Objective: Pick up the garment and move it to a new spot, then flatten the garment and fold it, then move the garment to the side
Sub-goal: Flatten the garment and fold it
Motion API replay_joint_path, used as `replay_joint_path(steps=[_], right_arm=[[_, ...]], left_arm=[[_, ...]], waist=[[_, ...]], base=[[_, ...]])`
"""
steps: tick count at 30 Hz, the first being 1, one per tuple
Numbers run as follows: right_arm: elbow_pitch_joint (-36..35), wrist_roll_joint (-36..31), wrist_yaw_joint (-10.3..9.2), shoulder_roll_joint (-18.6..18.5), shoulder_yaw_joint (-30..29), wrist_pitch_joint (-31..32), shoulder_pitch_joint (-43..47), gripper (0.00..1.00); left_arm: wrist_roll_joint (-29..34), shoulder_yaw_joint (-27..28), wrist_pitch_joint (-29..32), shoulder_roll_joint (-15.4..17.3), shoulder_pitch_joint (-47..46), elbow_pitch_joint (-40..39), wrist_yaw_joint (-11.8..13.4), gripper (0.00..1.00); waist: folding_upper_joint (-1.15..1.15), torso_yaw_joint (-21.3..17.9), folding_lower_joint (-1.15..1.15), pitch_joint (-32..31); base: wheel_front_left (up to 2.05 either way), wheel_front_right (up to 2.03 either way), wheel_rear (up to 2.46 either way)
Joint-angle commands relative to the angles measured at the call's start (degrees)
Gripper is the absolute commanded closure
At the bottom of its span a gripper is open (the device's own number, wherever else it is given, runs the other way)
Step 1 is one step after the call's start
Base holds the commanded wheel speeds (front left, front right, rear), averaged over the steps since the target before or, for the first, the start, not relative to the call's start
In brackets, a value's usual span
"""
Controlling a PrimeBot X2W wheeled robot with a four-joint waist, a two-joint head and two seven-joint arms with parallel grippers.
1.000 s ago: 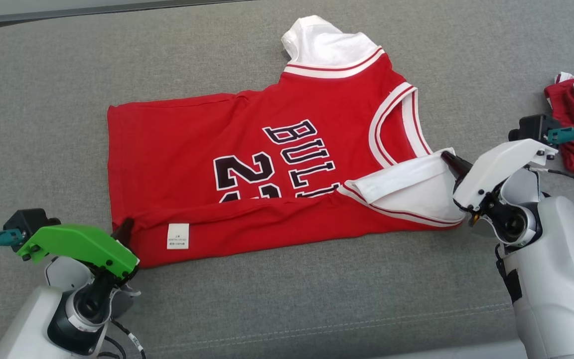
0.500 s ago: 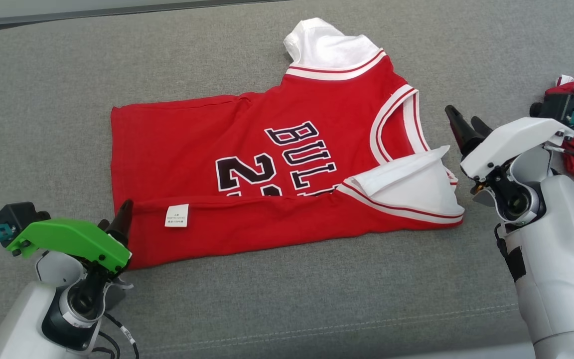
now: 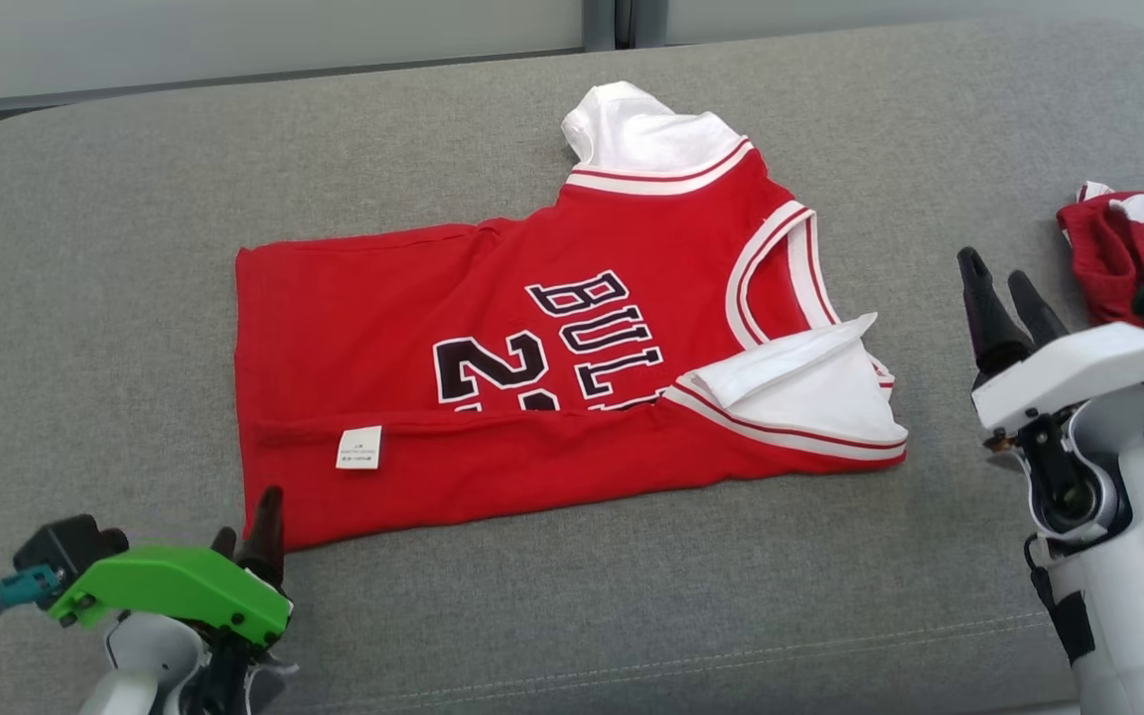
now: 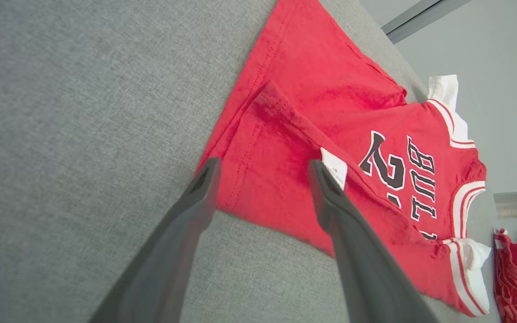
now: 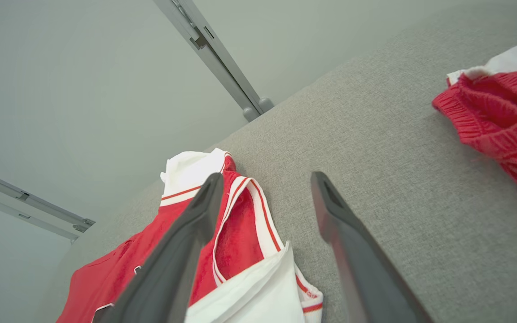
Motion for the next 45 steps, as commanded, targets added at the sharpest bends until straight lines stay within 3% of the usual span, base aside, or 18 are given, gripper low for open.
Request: replay_joint_path(steps=[1,10,25,26,27,28,30,32,40,43,44,45], right_arm=[[-1.00,0.14,-0.01,-0.19,0.23,-0.79,2.19,0.00],[-5.63,-0.22,0.00,2.83,1.79,-1.25,13.73,0.00],[-2.99,-0.72,0.00,4.98,5.68,0.17,15.19,0.00],[-2.48,-0.46,-0.01,5.07,5.83,0.19,15.00,0.00],[-1.84,-0.11,-0.01,5.19,5.92,0.23,14.75,0.00],[-1.07,0.35,0.00,5.39,6.03,0.43,14.44,0.00],[0.77,1.27,-0.01,5.75,5.91,0.29,13.58,0.00],[2.79,1.58,0.00,5.97,6.16,-0.24,12.59,0.00],[10.19,2.41,-0.01,6.36,7.73,-1.65,7.94,0.00],[12.38,2.78,-0.02,6.31,8.43,-3.09,5.84,0.00],[12.99,3.04,-0.02,6.22,8.72,-3.55,5.21,0.08],[13.28,3.31,-0.02,6.15,9.21,-4.03,4.55,0.38]], left_arm=[[-0.32,0.03,-0.70,-0.66,1.40,0.19,0.31,0.00],[-3.93,1.36,-3.66,-6.98,4.12,6.34,-0.79,0.00],[-6.48,4.70,-6.15,-10.41,-0.30,15.39,-4.65,0.00],[-6.33,4.89,-6.67,-10.62,-0.53,15.84,-5.01,0.14],[-6.23,4.97,-7.01,-10.85,-0.79,16.20,-5.34,0.40],[-6.17,4.98,-7.27,-11.06,-1.03,16.46,-5.59,0.52],[-5.92,4.88,-7.59,-11.37,-1.44,16.82,-6.14,0.60],[-5.70,4.73,-7.94,-11.54,-2.03,17.27,-6.63,0.65],[-5.37,4.50,-8.74,-12.68,-4.18,18.90,-8.07,0.60],[-5.54,4.68,-9.29,-13.41,-5.28,19.85,-9.51,0.64],[-5.65,4.79,-9.53,-13.55,-5.53,20.28,-10.03,0.65],[-5.72,4.95,-9.89,-13.74,-5.84,20.76,-10.56,0.70]], waist=[[0.00,-0.21,0.00,-0.91],[0.00,-1.79,0.00,-1.64],[0.00,-2.55,0.00,-0.08],[0.00,-2.53,0.00,-0.03],[0.00,-2.48,0.00,0.03],[0.00,-2.40,0.00,0.10],[0.00,-2.09,0.00,0.31],[0.00,-1.67,0.00,0.59],[0.00,-0.26,0.00,1.91],[0.00,0.03,0.00,2.48],[0.00,0.05,0.00,2.65],[0.00,0.06,0.00,2.79]], base=[[0.00,0.00,0.00],[0.00,0.00,0.00],[0.00,0.00,0.00],[0.00,0.00,0.00],[0.00,0.00,0.00],[0.00,0.00,0.00],[0.00,0.00,0.00],[0.00,0.00,0.00],[0.00,0.00,0.00],[0.00,0.00,0.00],[0.00,0.00,0.00],[0.00,0.00,0.00]])
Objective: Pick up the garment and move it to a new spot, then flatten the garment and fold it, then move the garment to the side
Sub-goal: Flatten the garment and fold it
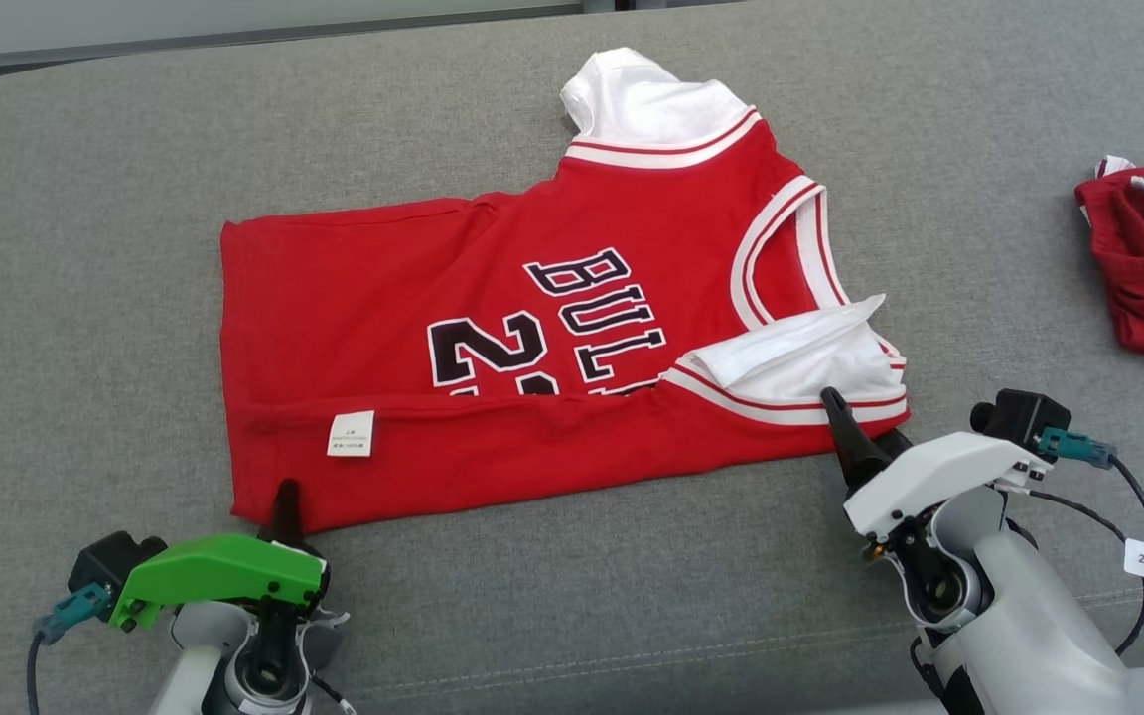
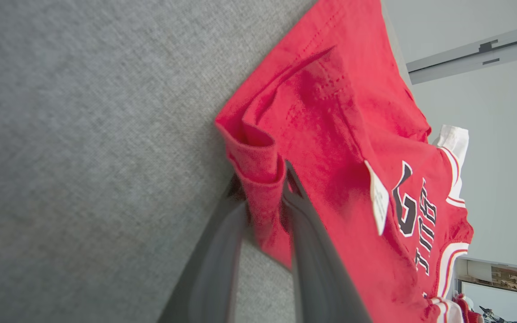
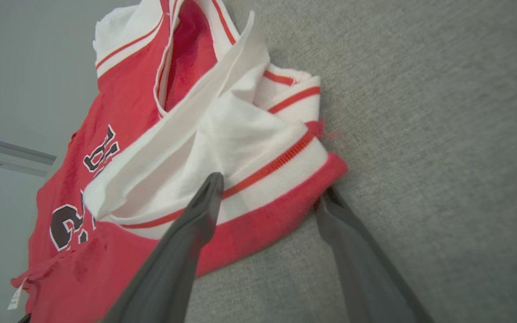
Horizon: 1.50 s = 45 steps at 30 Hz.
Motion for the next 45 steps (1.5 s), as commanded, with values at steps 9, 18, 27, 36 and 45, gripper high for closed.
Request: replay_joint_path(steps=[9,18,27,36,45], right_arm=[[-0.33,6.81,-0.02,-2.00,1.91,-2.30,-3.16,1.00],[-7.08,11.88,-0.02,-5.85,0.69,1.37,-0.87,1.00],[-12.83,8.30,-0.03,-6.95,-2.32,4.38,6.97,1.00],[-15.27,5.75,-0.03,-4.02,-5.36,5.97,14.30,1.00],[-14.08,3.01,-0.02,-2.11,-7.29,7.08,15.77,0.00]], left_arm=[[2.04,0.60,-4.57,-0.41,-2.02,0.21,-5.85,1.00],[3.28,0.69,-5.94,1.49,3.29,-10.86,-6.15,1.00],[3.94,-2.16,-4.91,0.98,12.28,-18.96,-2.32,1.00],[5.02,-3.66,-5.26,0.82,15.96,-16.57,-1.96,1.00],[6.07,-4.35,-4.20,2.26,15.38,-13.54,-0.14,0.00]], waist=[[0.00,0.20,0.00,0.08],[0.00,0.44,0.00,-2.15],[0.00,0.63,0.00,-3.61],[0.00,-0.07,0.00,-4.14],[0.00,-0.59,0.00,-4.58]], base=[[0.00,0.00,0.00],[0.00,0.00,0.00],[0.00,0.00,0.00],[0.00,0.00,0.00],[0.00,0.00,0.00]])
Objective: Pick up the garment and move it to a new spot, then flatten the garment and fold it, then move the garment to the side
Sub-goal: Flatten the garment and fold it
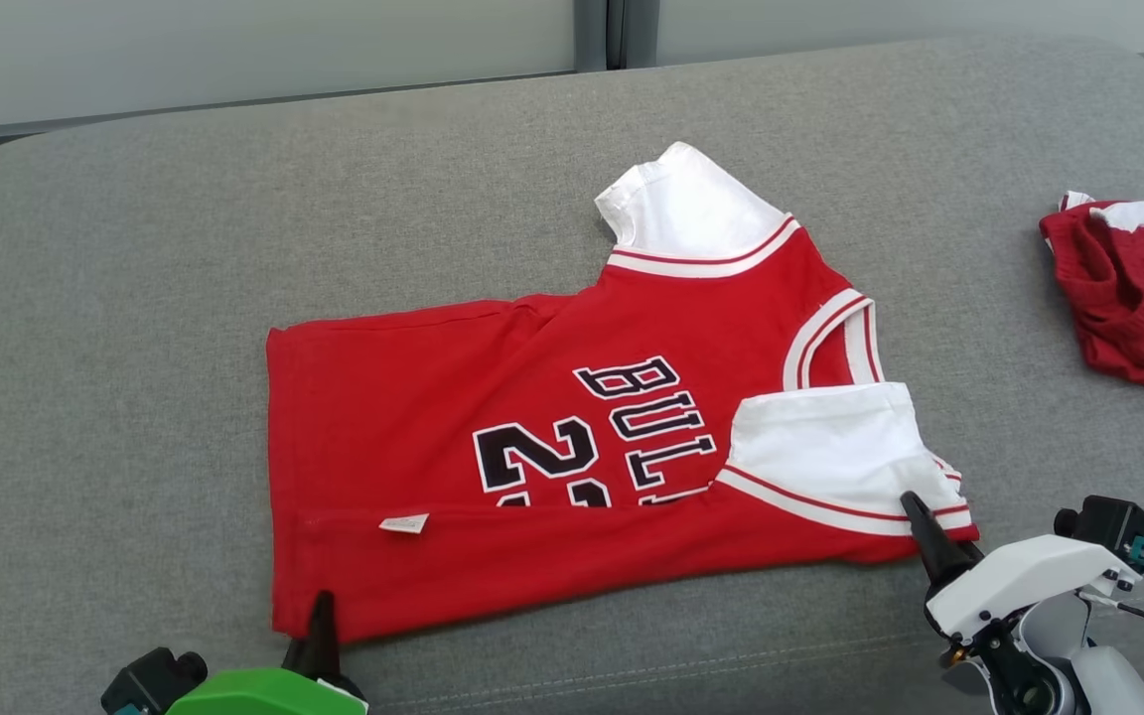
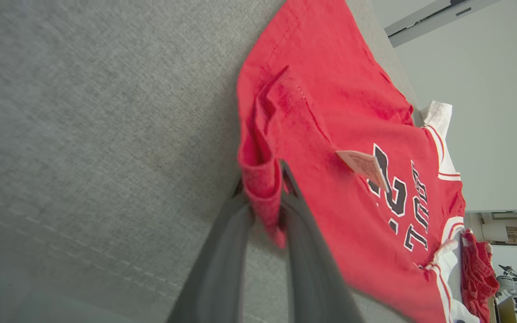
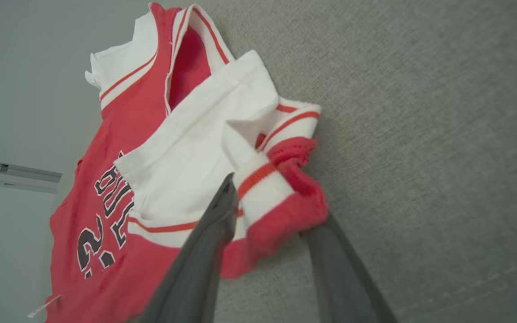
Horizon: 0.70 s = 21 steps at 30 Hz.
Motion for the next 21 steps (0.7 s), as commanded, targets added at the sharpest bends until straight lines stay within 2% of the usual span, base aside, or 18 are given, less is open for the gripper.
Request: replay_joint_path(steps=[1,7,9,10,14,17,21], right_arm=[[-0.09,-0.22,-0.01,0.05,-0.53,0.42,0.67,0.00],[-2.66,-1.40,-0.01,-1.70,-2.72,1.00,3.43,0.00],[-4.13,-1.87,-0.01,-2.50,-3.69,1.17,4.45,0.00],[-5.88,-2.49,-0.01,-3.42,-4.79,1.40,5.16,0.00],[-9.81,-4.04,-0.01,-4.39,-6.85,1.85,5.06,0.00],[-12.49,-4.97,-0.01,-4.26,-7.33,2.54,3.76,0.00],[-15.16,-6.24,-0.01,-3.62,-6.47,3.72,2.17,0.00]], left_arm=[[0.45,-0.11,0.42,0.90,-0.17,0.05,0.63,0.00],[4.91,-1.85,1.77,6.21,-0.33,-1.61,2.22,0.00],[6.80,-2.07,2.50,8.92,-0.85,-3.09,2.93,0.00],[8.25,-2.12,3.40,11.34,-1.97,-4.75,3.95,0.00],[11.38,-2.26,5.72,15.80,-5.41,-7.16,5.78,0.00],[13.11,-3.06,8.11,17.72,-9.21,-7.30,6.44,0.00],[14.96,-4.85,11.12,18.69,-14.47,-4.71,6.47,0.00]], waist=[[0.00,-0.03,0.00,-0.14],[0.00,-0.37,0.00,-0.55],[0.00,-0.63,0.00,-0.62],[0.00,-0.93,0.00,-0.63],[0.00,-1.70,0.00,-0.45],[0.00,-2.34,0.00,-0.01],[0.00,-3.42,0.00,1.12]], base=[[0.00,0.00,0.00],[0.00,0.00,0.00],[0.00,0.00,0.00],[0.00,0.00,0.00],[0.00,0.00,0.00],[0.00,0.00,0.00],[0.00,0.00,0.00]])
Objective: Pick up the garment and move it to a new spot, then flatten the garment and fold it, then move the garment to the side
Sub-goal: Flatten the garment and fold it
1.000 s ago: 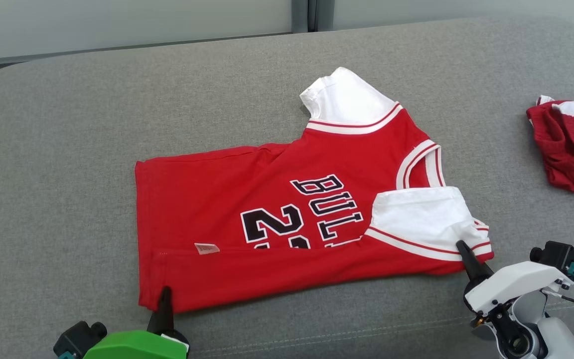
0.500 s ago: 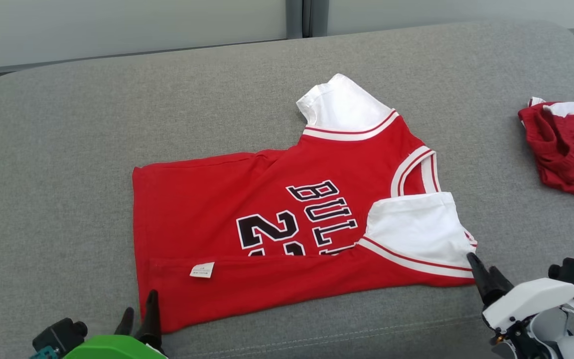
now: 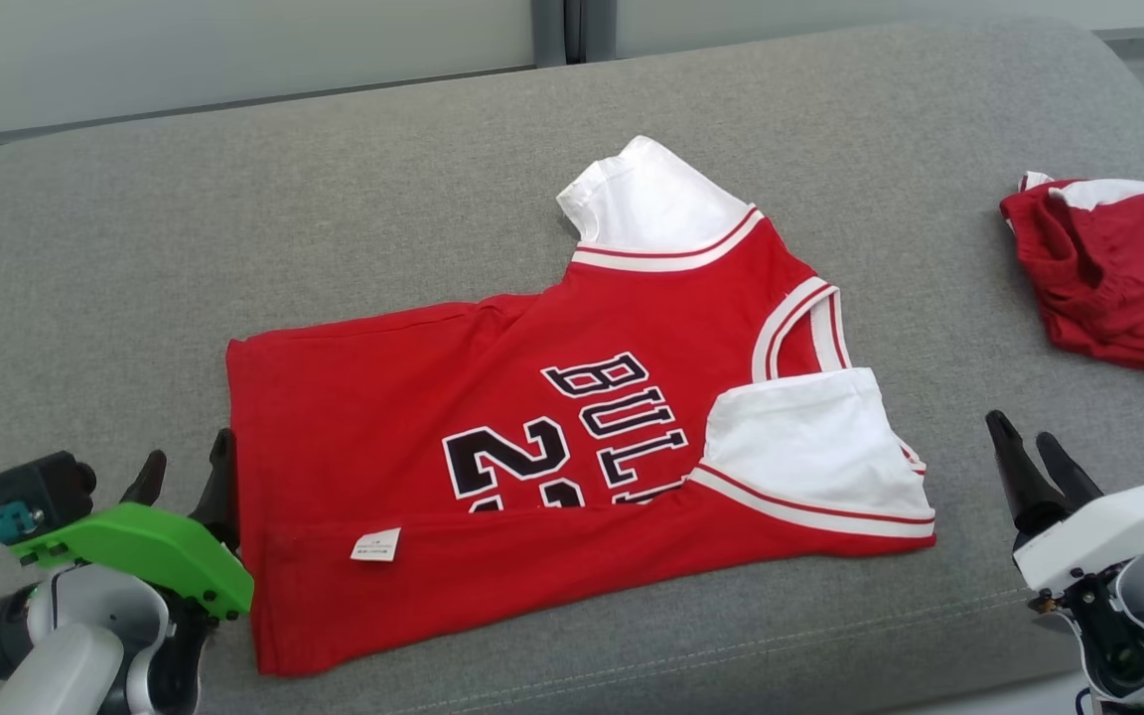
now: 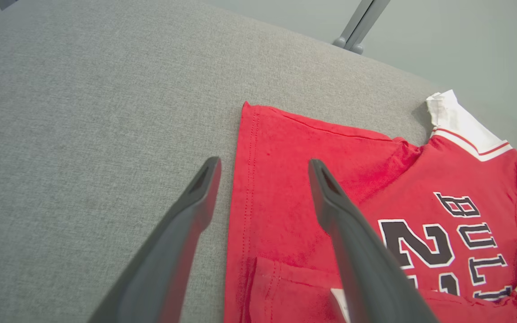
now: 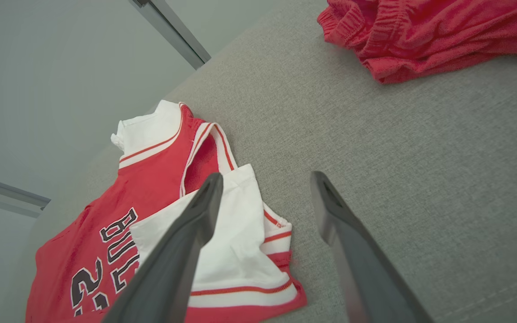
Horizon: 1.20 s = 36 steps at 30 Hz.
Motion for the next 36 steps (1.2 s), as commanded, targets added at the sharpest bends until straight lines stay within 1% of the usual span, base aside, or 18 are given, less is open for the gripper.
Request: replay_joint_path(steps=[1,6,7,10,13,15,18,22,25,31,32,33,34,35,36], right_arm=[[-1.01,-0.62,-0.01,0.28,0.68,0.61,-1.03,0.00],[-3.98,-1.18,-0.01,0.14,3.30,2.28,-3.67,0.00],[-5.09,-0.70,-0.01,-0.04,4.31,2.72,-4.66,0.00],[-6.18,-0.33,-0.01,-0.26,5.29,3.04,-5.53,0.00],[-7.32,0.13,-0.01,-0.48,6.23,3.21,-6.67,0.00],[-7.87,0.43,-0.01,-0.65,6.82,3.12,-7.33,0.00],[-8.53,1.05,-0.01,-1.05,7.62,2.65,-8.33,0.00],[-8.59,1.58,-0.01,-1.44,8.26,2.36,-9.06,0.00],[-8.30,1.56,-0.01,-1.68,8.67,2.05,-9.69,0.00],[-7.87,1.81,-0.01,-2.44,9.41,2.03,-10.72,0.00],[-7.88,1.80,-0.01,-2.62,9.47,2.18,-11.04,0.00],[-7.91,1.79,-0.01,-2.87,9.46,2.28,-11.38,0.00],[-8.00,1.64,0.00,-3.18,9.45,2.42,-11.66,0.00],[-8.05,1.34,-0.01,-3.51,9.52,2.58,-12.06,0.00],[-8.09,1.11,-0.01,-3.72,9.54,2.79,-12.61,0.00]], left_arm=[[0.73,-0.64,0.99,0.37,-2.30,1.41,-0.21,0.00],[2.64,-2.45,3.78,0.13,-8.72,6.37,-0.76,0.00],[3.54,-2.94,4.47,0.28,-11.22,8.48,-0.88,0.00],[4.30,-3.54,5.15,0.53,-13.71,10.38,-1.11,0.00],[4.76,-3.99,7.19,0.53,-16.94,13.36,-0.70,0.00],[5.46,-4.23,8.09,0.89,-19.01,15.28,-0.35,0.00],[5.73,-4.10,8.94,0.60,-22.06,18.09,-0.28,0.00],[5.67,-4.30,9.54,0.44,-23.97,20.26,-0.92,0.00],[5.71,-4.37,9.80,0.28,-24.85,21.79,-0.94,0.00],[5.22,-5.03,10.35,-0.54,-25.51,23.40,-2.09,0.00],[5.26,-5.27,10.50,-0.62,-25.57,23.45,-2.31,0.29],[5.29,-5.49,10.77,-0.73,-25.65,23.43,-2.60,0.55],[5.30,-5.64,10.88,-0.78,-25.69,23.36,-2.85,0.67],[5.29,-5.79,10.88,-0.79,-25.71,23.19,-3.17,0.89],[5.43,-6.02,10.96,-0.83,-25.74,22.99,-3.53,1.00]], waist=[[0.00,-0.97,0.00,1.13],[0.00,-2.43,0.00,4.00],[0.00,-2.99,0.00,5.44],[0.00,-3.47,0.00,6.89],[0.00,-4.00,0.00,9.04],[0.00,-4.29,0.00,10.19],[0.00,-4.72,0.00,12.13],[0.00,-5.05,0.00,13.34],[0.00,-5.23,0.00,13.84],[0.00,-4.99,0.00,14.30],[0.00,-4.83,0.00,14.29],[0.00,-4.62,0.00,14.28],[0.00,-4.38,0.00,14.26],[0.00,-4.15,0.00,14.26],[0.00,-3.87,0.00,14.24]], base=[[0.00,0.00,0.00],[0.00,0.00,0.00],[0.00,0.00,0.00],[0.00,0.00,0.00],[0.00,0.00,0.00],[0.00,0.00,0.00],[0.00,0.00,0.00],[0.00,0.00,0.00],[0.00,0.00,0.00],[0.00,0.00,0.00],[0.00,0.00,0.00],[0.00,0.00,0.00],[0.00,0.00,0.00],[0.00,0.00,0.00],[0.00,0.00,0.00]])
